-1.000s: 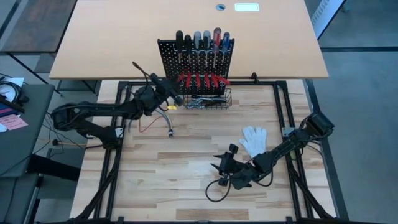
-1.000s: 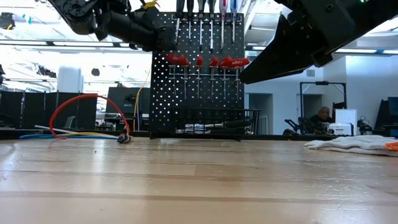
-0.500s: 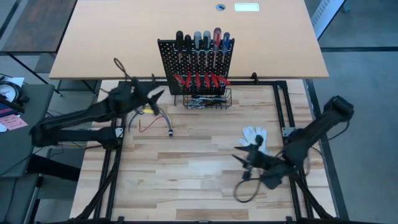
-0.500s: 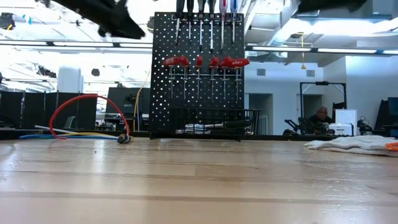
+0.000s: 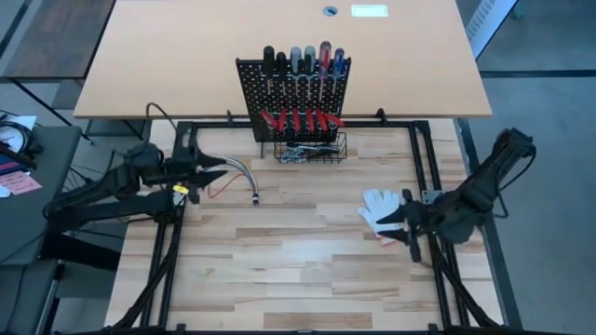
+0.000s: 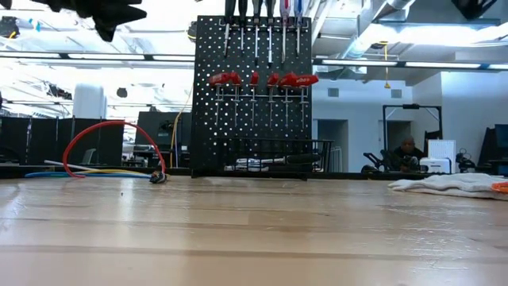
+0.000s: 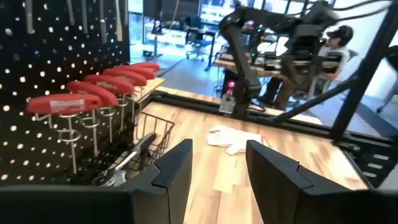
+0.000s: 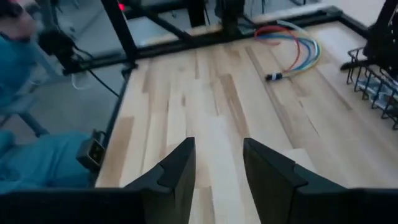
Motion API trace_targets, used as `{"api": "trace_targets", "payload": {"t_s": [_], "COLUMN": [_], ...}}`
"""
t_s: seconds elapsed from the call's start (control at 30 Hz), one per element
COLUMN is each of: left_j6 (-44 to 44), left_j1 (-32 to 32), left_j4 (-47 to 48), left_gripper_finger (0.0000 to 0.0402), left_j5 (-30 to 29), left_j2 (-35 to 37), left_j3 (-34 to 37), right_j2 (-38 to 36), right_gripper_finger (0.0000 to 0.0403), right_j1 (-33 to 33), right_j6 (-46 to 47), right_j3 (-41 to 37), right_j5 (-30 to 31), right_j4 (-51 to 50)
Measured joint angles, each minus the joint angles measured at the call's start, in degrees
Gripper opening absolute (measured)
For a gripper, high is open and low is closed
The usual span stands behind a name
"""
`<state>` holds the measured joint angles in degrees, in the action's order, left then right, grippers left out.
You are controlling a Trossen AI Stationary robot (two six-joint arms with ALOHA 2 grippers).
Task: Hang tools onto peg board
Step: Return to Home Position
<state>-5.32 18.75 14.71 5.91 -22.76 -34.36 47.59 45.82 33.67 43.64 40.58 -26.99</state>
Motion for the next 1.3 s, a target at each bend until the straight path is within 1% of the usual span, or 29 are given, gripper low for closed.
{"api": "trace_targets", "payload": {"t_s": [0.07,0.13,0.2,0.27,0.33,0.4,0.5,0.57,0.63,0.73,0.77,0.83,0.9,1.03,1.17,1.3], "left_j6": [-0.1,-0.4,-0.5,-0.8,-1.3,-1.4,-1.4,-1.4,-1.2,-1.0,-1.0,-1.0,-1.0,-1.0,-1.0,-1.2], "left_j1": [-0.6,-0.9,-1.1,-1.1,-1.1,-1.1,-1.1,-1.1,-1.1,-1.1,-1.1,-1.1,-1.1,-1.1,-1.1,-1.1], "left_j4": [0.1,-0.2,-0.9,-1.2,-1.6,-1.8,-2.0,-2.0,-2.3,-2.2,-2.1,-2.2,-2.1,-2.1,-2.1,-2.1], "left_gripper_finger": [0.0145,0.0146,0.0146,0.0146,0.0146,0.0146,0.0146,0.0146,0.0146,0.0146,0.0146,0.0146,0.0146,0.0146,0.0146,0.0146], "left_j5": [-0.1,-0.1,-0.1,-0.2,-0.2,-0.2,-0.2,-0.2,-0.2,-0.2,-0.2,-0.2,-0.2,-0.2,-0.2,-0.2], "left_j2": [2.0,3.4,4.6,5.2,5.5,5.6,5.6,5.6,5.6,5.6,5.6,5.6,5.6,5.6,5.6,5.6], "left_j3": [1.3,2.5,3.9,5.2,6.2,7.0,8.1,8.6,8.7,8.8,8.9,8.9,8.9,8.9,8.9,8.9], "right_j2": [-3.0,-6.0,-8.5,-10.2,-10.8,-10.8,-9.1,-7.7,-7.5,-9.2,-9.9,-11.3,-13.0,-16.8,-21.8,-28.0], "right_gripper_finger": [0.014,0.014,0.014,0.014,0.014,0.014,0.014,0.014,0.014,0.014,0.014,0.0139,0.0135,0.0126,0.01,0.0057], "right_j1": [-0.2,-0.7,-1.5,-2.7,-4.7,-7.7,-15.0,-21.1,-27.9,-37.0,-39.2,-41.8,-42.2,-39.4,-34.6,-30.1], "right_j6": [-1.8,-4.8,-9.1,-14.5,-20.1,-24.7,-28.4,-29.4,-29.7,-29.0,-28.3,-27.0,-26.6,-26.8,-28.8,-31.2], "right_j3": [-2.4,-5.8,-9.7,-14.0,-18.8,-23.8,-29.4,-31.3,-31.1,-29.4,-28.9,-27.9,-27.6,-27.6,-27.6,-27.6], "right_j5": [0.0,-0.1,-0.4,-3.0,-8.0,-14.3,-24.1,-29.9,-37.2,-47.5,-49.7,-52.2,-52.8,-51.9,-46.1,-41.2], "right_j4": [2.4,8.0,15.9,25.9,37.0,48.5,64.6,69.2,70.4,70.8,70.7,69.1,65.0,55.7,48.2,42.5]}}
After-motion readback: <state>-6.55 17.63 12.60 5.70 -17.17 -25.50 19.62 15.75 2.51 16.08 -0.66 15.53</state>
